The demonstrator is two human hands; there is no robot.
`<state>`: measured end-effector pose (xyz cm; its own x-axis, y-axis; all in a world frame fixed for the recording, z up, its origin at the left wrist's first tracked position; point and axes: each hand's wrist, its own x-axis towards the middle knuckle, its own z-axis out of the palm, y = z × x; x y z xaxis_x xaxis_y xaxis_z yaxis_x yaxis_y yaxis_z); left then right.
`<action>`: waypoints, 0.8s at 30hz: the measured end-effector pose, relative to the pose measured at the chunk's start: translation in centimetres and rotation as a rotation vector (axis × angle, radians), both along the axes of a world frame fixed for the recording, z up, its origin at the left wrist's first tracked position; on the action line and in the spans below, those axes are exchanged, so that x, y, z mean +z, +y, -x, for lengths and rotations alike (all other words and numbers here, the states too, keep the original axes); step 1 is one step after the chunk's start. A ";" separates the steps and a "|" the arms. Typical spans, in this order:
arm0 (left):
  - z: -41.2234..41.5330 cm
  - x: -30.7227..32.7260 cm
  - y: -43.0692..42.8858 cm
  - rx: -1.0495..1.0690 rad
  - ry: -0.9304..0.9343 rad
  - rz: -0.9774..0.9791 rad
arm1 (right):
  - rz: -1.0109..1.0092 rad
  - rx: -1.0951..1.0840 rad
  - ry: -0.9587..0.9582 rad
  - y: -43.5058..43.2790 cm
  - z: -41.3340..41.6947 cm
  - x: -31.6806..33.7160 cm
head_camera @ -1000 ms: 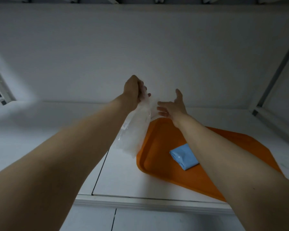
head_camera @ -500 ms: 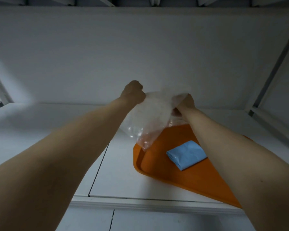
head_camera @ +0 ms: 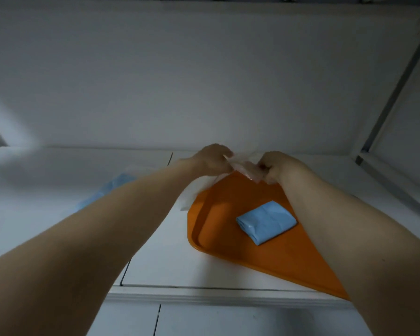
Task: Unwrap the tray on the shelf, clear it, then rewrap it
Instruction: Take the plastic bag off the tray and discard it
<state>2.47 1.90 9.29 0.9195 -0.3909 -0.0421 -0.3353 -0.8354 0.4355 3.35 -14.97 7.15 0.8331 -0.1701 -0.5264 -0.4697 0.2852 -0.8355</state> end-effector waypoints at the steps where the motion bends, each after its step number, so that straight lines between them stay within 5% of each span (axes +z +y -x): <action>1: -0.2 0.0 0.1 0.003 -0.020 0.007 | -0.079 -0.010 -0.024 0.0 0.4 0.3; 5: -1.7 0.1 0.5 0.135 -0.169 0.042 | -0.294 0.130 -0.109 -0.9 0.6 0.1; 9: -2.4 -0.3 -0.7 0.234 -0.172 0.027 | -0.233 0.265 -0.085 -0.2 1.5 0.5; 11: -2.4 -0.6 -1.6 0.204 -0.085 0.042 | -0.173 0.258 -0.124 0.6 1.2 0.1; 15: -2.3 0.2 -1.6 0.233 0.388 0.491 | -0.173 0.104 -0.175 0.1 0.5 -1.1; 17: -2.9 1.0 -0.5 0.322 0.440 0.523 | -0.197 0.072 -0.156 -0.8 0.6 -1.2; 21: -4.7 1.8 1.1 0.525 0.058 0.170 | -0.148 0.039 -0.120 -1.7 0.6 -1.5; 24: -4.9 1.2 0.9 0.593 -0.437 -0.057 | -0.129 0.013 -0.091 -1.7 0.2 -1.9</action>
<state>7.35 2.84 10.46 0.9133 0.1685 0.3708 0.0463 -0.9474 0.3165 3.13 -16.71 5.28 0.8801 -0.0950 -0.4652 -0.3978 0.3873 -0.8317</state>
